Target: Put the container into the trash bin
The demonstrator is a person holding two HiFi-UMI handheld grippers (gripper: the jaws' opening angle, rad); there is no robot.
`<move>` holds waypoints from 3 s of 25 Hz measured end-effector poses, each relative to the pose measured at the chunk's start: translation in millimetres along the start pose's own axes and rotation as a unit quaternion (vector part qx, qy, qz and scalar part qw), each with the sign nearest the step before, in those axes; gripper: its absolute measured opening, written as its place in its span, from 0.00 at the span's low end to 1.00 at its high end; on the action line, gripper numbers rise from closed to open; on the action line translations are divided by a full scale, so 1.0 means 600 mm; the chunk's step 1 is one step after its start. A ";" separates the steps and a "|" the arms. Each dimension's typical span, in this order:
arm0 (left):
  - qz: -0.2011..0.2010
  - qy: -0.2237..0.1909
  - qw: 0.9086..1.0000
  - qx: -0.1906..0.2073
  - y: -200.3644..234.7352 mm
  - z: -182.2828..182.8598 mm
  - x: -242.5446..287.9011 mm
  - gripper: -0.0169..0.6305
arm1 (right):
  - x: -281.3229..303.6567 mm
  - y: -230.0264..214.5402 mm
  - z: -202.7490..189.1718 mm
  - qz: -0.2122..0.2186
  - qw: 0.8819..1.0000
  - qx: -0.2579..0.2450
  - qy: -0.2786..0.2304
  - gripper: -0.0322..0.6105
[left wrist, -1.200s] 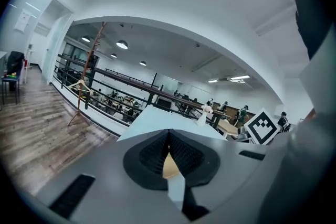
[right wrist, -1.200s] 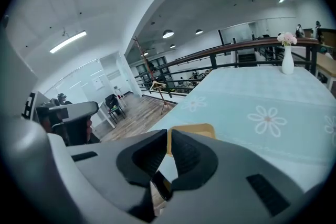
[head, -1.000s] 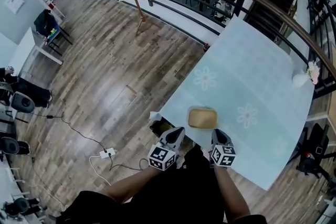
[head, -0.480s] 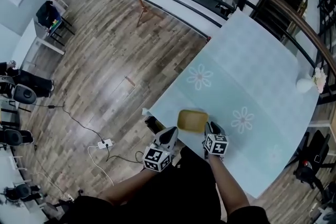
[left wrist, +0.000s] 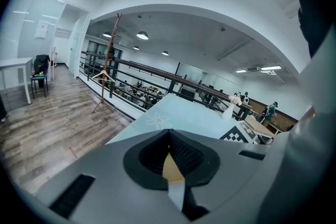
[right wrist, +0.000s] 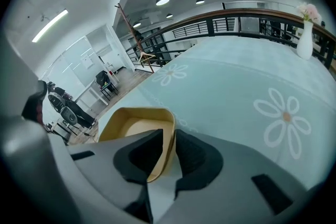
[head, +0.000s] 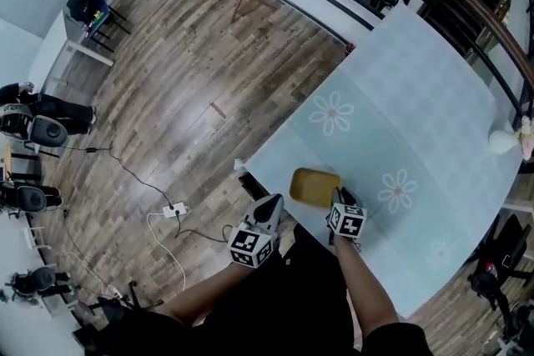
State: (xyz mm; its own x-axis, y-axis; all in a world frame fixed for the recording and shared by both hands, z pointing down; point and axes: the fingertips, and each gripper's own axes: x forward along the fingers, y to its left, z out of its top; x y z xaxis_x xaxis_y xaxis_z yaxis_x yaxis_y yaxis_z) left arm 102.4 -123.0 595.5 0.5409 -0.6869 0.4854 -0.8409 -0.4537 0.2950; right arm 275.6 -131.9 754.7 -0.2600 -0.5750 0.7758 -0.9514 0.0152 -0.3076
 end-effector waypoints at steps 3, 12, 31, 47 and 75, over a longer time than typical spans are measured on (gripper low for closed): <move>0.006 -0.002 1.000 -0.007 0.001 -0.002 -0.003 0.04 | 0.012 -0.003 -0.004 0.004 1.000 -0.009 0.010 0.18; 0.044 -0.017 0.998 -0.043 0.028 -0.013 -0.043 0.04 | 0.005 0.005 0.010 0.017 1.000 -0.010 0.016 0.12; -0.005 -0.045 0.999 -0.031 0.287 -0.065 -0.265 0.04 | -0.030 0.346 -0.103 -0.006 0.999 0.029 -0.038 0.12; -0.084 0.014 0.996 -0.033 0.349 -0.137 -0.272 0.04 | 0.089 0.347 -0.304 -0.114 0.960 0.245 -0.069 0.12; -0.086 0.013 0.995 -0.056 0.426 -0.220 -0.300 0.04 | 0.333 0.353 -0.460 -0.107 0.951 0.288 0.008 0.21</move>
State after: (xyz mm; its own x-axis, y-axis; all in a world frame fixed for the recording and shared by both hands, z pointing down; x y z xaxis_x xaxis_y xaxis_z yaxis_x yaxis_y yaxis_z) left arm -211.9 -40.2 692.4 0.6782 -0.5884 0.4403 -0.7329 -0.4971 0.4645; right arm -23.3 -17.6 996.8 -0.0776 -0.5020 0.8614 -0.7350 -0.5549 -0.3896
